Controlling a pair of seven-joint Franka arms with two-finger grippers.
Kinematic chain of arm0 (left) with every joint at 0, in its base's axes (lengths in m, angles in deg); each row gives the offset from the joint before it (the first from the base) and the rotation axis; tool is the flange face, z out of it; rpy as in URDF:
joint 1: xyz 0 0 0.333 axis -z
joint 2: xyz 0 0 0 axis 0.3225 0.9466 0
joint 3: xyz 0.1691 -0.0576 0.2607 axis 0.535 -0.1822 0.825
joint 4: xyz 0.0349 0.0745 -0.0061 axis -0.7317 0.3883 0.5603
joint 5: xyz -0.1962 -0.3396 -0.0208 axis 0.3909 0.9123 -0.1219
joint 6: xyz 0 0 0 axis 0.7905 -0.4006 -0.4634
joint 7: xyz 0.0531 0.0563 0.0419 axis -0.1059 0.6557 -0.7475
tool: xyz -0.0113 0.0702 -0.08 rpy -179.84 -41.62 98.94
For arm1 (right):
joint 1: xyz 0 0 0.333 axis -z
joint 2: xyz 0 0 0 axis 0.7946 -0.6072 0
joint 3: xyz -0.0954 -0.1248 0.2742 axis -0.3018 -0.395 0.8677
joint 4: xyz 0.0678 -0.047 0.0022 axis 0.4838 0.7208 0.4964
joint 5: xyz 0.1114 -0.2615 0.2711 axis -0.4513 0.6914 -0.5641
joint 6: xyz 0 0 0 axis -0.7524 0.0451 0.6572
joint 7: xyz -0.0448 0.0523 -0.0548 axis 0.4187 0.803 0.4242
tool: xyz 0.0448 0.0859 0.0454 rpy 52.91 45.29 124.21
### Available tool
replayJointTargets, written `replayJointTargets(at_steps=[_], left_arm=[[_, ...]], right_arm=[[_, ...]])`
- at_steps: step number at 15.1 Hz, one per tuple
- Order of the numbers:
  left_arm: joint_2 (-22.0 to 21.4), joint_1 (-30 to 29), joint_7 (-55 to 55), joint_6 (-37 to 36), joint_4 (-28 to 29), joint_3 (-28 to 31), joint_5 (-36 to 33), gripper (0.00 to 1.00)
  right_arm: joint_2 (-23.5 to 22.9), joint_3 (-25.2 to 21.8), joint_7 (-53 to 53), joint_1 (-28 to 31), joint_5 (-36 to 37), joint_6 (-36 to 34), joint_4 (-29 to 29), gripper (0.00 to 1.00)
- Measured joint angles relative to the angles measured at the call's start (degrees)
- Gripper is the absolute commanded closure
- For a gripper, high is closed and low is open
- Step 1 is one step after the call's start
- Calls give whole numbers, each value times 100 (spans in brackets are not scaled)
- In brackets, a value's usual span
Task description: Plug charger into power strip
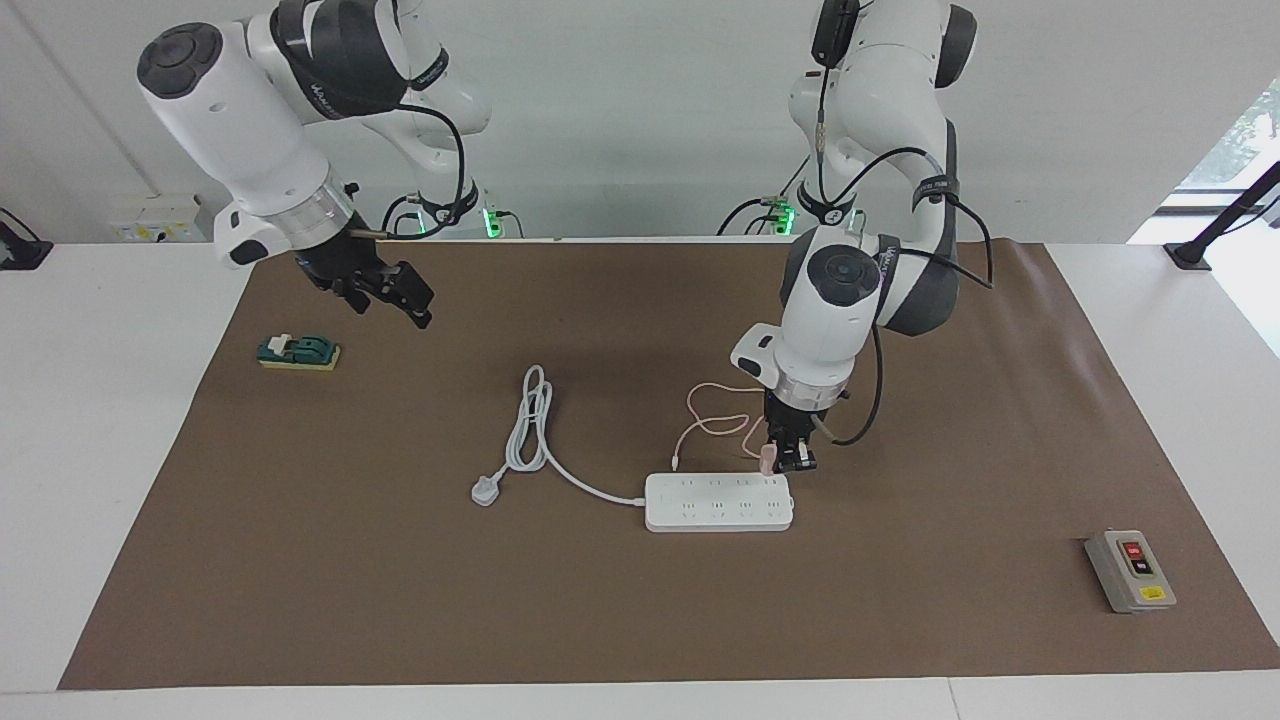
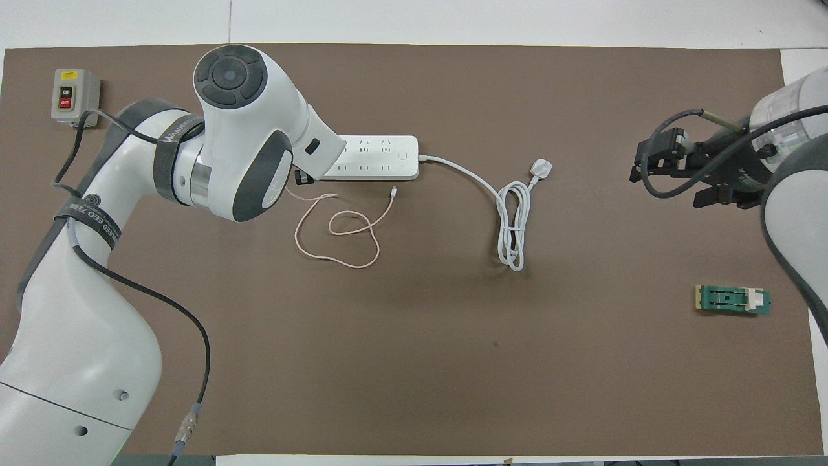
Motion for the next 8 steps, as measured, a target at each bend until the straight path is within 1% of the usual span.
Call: replayJointTargets(at_steps=[2, 4, 8], left_arm=[[10, 16, 0, 22, -73, -12, -248, 100], [10, 19, 0, 42, -103, -16, -302, 100], [59, 17, -1, 59, -94, -10, -304, 100]], right_arm=[[67, -1, -670, 138, 153, -7, 0, 0], [126, -1, -1134, 267, 200, -71, 1, 0], [170, -2, -1347, 386, 229, -235, 13, 0]])
